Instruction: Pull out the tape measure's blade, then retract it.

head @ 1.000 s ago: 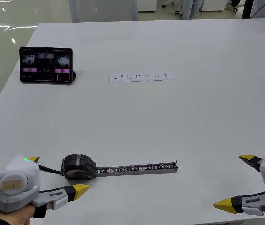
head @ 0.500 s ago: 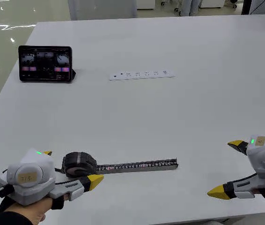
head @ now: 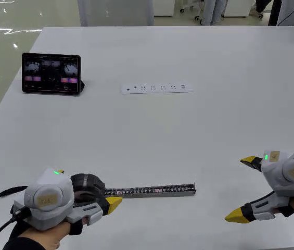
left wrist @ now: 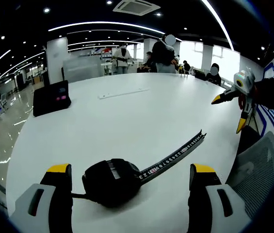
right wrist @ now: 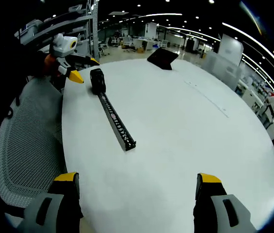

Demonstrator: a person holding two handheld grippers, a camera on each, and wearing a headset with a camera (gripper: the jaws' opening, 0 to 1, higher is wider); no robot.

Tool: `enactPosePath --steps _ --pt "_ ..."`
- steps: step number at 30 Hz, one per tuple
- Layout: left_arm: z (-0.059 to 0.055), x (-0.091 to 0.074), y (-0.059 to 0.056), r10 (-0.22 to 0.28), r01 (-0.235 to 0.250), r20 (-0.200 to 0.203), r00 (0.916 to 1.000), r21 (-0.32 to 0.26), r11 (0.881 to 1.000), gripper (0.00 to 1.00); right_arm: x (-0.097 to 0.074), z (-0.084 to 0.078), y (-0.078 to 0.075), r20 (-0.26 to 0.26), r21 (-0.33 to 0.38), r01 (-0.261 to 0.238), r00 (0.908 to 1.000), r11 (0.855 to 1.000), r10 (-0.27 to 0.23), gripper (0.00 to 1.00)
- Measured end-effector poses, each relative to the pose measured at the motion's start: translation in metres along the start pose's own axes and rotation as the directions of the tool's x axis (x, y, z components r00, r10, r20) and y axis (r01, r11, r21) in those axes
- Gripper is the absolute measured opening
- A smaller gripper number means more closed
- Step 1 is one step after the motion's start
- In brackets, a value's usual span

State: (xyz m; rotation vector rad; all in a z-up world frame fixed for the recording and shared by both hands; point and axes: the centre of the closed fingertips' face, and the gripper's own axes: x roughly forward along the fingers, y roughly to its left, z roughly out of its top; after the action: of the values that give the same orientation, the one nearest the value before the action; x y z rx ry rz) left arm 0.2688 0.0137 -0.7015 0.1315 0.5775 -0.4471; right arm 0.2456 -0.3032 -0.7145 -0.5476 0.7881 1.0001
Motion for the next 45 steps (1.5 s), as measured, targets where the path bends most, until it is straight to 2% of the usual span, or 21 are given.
enactPosePath --steps 2,6,8,10,14,18,21,23,28,31,35,38,43,45 --pt "0.0 0.0 0.005 0.029 -0.029 0.001 0.9996 -0.01 1.0 0.99 0.004 0.003 0.0 -0.009 -0.01 -0.014 0.9999 1.0 0.014 0.99" --pt "-0.001 0.003 0.007 0.039 -0.039 0.004 0.9992 -0.045 0.998 0.99 0.013 0.007 -0.002 -0.004 -0.043 -0.025 0.9997 0.999 0.025 0.99" --pt "-0.003 0.006 0.007 0.048 -0.048 -0.008 0.9988 -0.04 0.998 0.99 0.017 0.006 -0.003 -0.023 -0.048 -0.038 0.9991 0.998 0.037 0.99" --pt "0.0 0.007 0.006 0.054 -0.053 0.004 0.9986 -0.027 0.998 0.99 0.02 0.005 -0.005 -0.038 -0.057 -0.045 0.9984 0.997 0.043 0.99" --pt "0.005 0.008 0.006 0.064 -0.063 0.031 0.9975 -0.048 0.997 0.99 0.024 0.007 -0.009 -0.06 -0.088 -0.057 0.9969 0.995 0.051 0.99" --pt "0.001 0.008 0.012 0.093 -0.092 0.02 0.9954 -0.072 0.993 0.99 0.026 0.01 -0.009 -0.095 -0.14 -0.084 0.993 0.987 0.071 0.99" --pt "0.0 0.007 0.02 0.129 -0.126 0.021 0.9914 -0.108 0.986 0.99 0.026 0.014 -0.01 -0.109 -0.164 -0.095 0.991 0.982 0.078 0.99" --pt "0.006 0.004 0.027 0.163 -0.153 0.064 0.9845 -0.148 0.977 0.99 0.027 0.018 -0.012 -0.108 -0.174 -0.098 0.991 0.98 0.08 0.99" --pt "0.006 0.004 0.036 0.199 -0.187 0.067 0.9778 -0.154 0.97 0.99 0.035 0.027 -0.015 -0.112 -0.184 -0.106 0.9899 0.977 0.087 0.99" --pt "0.001 0.007 0.038 0.207 -0.195 0.06 0.9766 -0.162 0.967 0.99 0.043 0.03 -0.015 -0.125 -0.206 -0.121 0.9874 0.971 0.096 0.99" --pt "-0.004 0.01 0.036 0.206 -0.195 0.05 0.9773 -0.165 0.967 0.99 0.054 0.032 -0.017 -0.142 -0.213 -0.138 0.9839 0.967 0.109 0.98" --pt "-0.005 0.012 0.036 0.206 -0.196 0.054 0.977 -0.155 0.968 0.99 0.062 0.029 -0.016 -0.163 -0.208 -0.151 0.9796 0.966 0.119 0.96" --pt "-0.004 0.014 0.036 0.21 -0.199 0.062 0.9758 -0.153 0.968 0.99 0.073 0.03 -0.011 -0.186 -0.232 -0.176 0.9734 0.957 0.134 0.93" --pt "-0.007 0.016 0.037 0.212 -0.201 0.056 0.9756 -0.158 0.967 0.99 0.077 0.033 -0.007 -0.184 -0.226 -0.189 0.9716 0.956 0.149 0.91"
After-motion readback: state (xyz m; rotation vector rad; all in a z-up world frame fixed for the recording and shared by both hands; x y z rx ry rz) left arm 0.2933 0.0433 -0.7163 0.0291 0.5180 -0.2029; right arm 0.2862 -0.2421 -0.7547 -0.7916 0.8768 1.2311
